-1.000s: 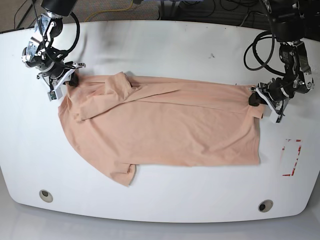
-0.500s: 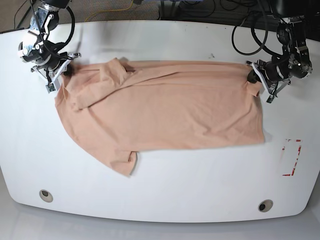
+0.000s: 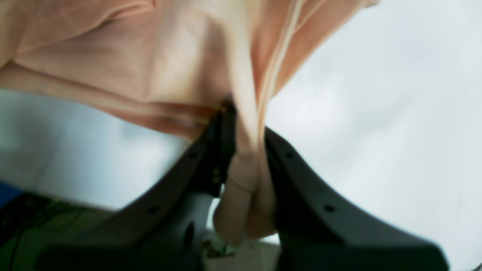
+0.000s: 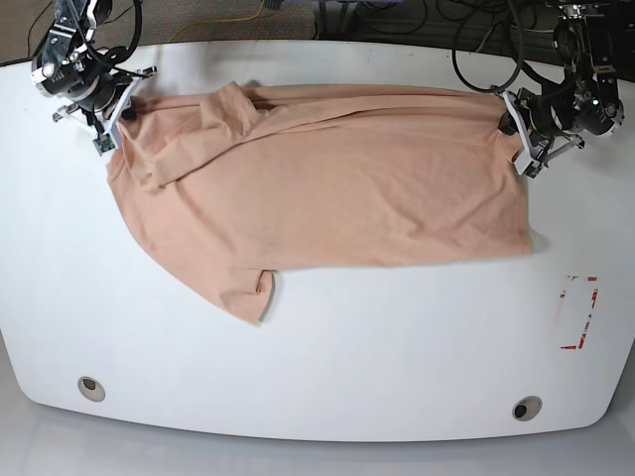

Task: Layout the t-shirt on the table in an organized manner, then fold the t-shirt properly
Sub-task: 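Pull the grasped shirt edge back with both grippers to smooth it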

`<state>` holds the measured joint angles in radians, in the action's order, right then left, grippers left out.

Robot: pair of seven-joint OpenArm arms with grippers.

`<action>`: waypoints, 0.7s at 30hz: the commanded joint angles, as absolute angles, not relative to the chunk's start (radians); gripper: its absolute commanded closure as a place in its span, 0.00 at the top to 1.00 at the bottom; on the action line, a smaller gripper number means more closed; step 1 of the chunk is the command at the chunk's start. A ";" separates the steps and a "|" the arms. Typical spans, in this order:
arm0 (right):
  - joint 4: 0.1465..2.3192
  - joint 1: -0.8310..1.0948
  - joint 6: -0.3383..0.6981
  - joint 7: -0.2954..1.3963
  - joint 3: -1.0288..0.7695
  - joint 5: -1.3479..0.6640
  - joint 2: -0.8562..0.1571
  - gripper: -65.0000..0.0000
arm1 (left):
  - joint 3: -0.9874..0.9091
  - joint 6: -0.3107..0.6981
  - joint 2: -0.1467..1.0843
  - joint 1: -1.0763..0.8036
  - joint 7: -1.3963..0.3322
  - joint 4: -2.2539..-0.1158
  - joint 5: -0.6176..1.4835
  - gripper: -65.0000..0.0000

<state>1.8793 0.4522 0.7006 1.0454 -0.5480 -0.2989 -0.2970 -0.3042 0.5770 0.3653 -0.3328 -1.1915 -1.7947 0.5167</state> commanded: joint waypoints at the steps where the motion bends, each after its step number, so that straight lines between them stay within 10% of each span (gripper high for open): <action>1: 1.906 0.473 0.698 1.036 -0.556 -0.295 -0.314 0.00 | -0.326 0.576 0.387 -0.343 -1.196 -1.822 0.504 0.00; 17: 1.906 0.538 0.698 1.036 -0.590 -0.302 -0.309 0.01 | -0.341 0.576 0.386 -0.400 -1.196 -1.822 0.506 0.00; 21: 1.908 0.538 0.698 1.036 -0.590 -0.302 -0.309 0.15 | -0.338 0.576 0.386 -0.400 -1.196 -1.822 0.506 0.07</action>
